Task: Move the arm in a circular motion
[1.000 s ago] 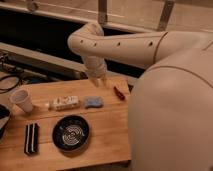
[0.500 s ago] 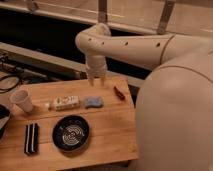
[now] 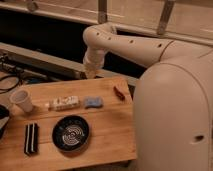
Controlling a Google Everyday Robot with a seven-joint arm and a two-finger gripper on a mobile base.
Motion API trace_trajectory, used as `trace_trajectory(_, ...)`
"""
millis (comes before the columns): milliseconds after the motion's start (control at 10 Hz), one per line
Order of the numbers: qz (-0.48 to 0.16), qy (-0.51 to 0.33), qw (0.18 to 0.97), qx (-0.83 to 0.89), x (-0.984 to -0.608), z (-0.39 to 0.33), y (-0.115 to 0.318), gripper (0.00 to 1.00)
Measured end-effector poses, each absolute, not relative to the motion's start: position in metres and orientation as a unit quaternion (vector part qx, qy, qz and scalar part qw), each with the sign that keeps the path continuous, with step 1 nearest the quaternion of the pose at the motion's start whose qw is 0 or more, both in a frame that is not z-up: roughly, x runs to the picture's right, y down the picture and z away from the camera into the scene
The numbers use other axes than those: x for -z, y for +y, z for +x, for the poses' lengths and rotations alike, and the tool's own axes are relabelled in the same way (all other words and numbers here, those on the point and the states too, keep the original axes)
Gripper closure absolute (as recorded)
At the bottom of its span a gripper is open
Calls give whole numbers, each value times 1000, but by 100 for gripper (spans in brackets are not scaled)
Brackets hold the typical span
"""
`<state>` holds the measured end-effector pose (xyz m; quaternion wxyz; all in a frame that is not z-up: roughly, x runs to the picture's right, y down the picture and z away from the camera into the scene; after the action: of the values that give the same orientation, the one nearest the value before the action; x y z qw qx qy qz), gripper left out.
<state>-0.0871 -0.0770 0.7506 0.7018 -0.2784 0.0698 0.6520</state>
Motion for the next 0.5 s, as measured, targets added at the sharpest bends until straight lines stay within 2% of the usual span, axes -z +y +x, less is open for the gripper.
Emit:
trace_trajectory(200, -256, 57, 709, -655, -758, -90, -107, 92)
trace_trajectory(300, -255, 59, 708, -656, -756, -86, -112, 91)
trace_trajectory(500, -259, 72, 708, -653, -752, -72, -105, 100)
